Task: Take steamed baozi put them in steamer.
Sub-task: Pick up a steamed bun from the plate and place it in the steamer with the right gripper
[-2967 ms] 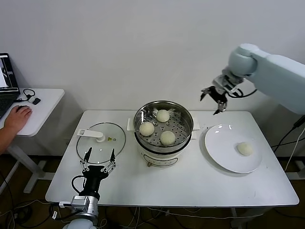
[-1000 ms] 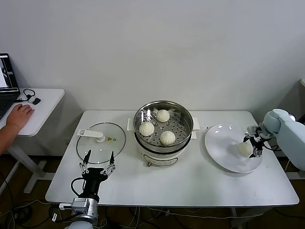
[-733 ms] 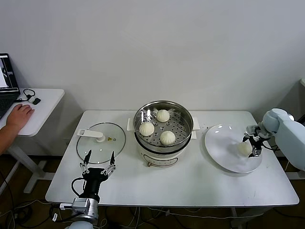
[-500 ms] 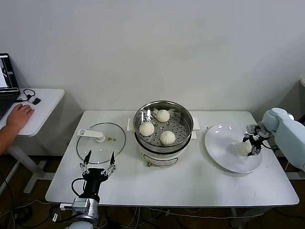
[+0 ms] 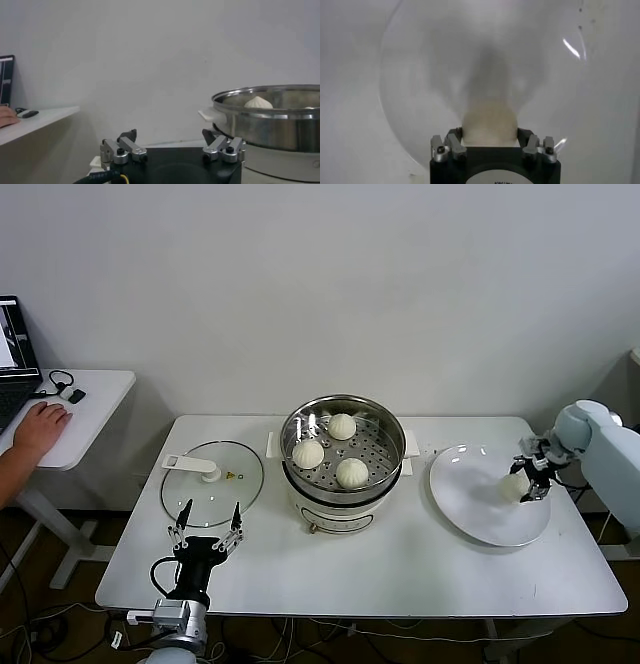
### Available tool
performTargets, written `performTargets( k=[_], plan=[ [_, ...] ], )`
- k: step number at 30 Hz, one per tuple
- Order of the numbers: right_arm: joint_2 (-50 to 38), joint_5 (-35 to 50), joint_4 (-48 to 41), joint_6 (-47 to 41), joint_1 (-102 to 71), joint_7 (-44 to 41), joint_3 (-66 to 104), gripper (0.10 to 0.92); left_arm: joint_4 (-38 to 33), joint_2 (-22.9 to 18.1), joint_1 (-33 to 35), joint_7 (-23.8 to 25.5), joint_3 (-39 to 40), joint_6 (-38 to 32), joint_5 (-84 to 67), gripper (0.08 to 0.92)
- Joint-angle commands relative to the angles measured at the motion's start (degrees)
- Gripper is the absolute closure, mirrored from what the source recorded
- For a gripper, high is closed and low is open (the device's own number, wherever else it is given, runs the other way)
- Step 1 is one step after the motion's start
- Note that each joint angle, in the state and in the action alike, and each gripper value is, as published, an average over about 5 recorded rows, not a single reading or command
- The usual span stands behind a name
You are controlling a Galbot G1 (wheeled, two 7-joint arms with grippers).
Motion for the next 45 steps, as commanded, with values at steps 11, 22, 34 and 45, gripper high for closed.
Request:
performTargets(
  k=[11,22,34,45],
  plan=[
    [-4.58,28.10,21.96,-6.97,31.71,-1.54,-33.10,0.321,0.64,0.12,-0.67,-1.02,2.54,-0.20,0.78,0.177],
    [4.84,40.99,24.54,-11.96,43.52,-0.69,-43.72,0.321,1.45,0.07,-0.98,-1.08,2.58,-0.17,1.45,0.177],
    [16.14,42.92,20.14,-14.95,40.21,0.50,-42.76,0.321,0.68,0.02,-0.62,-1.21,1.79,-0.25,1.24,0.177],
    [19.11,39.72,15.57,-15.29,34.37,1.18,-40.93,0.321,0.45,0.13,-0.68,-1.16,1.40,0.02,1.22,0.177]
  ],
)
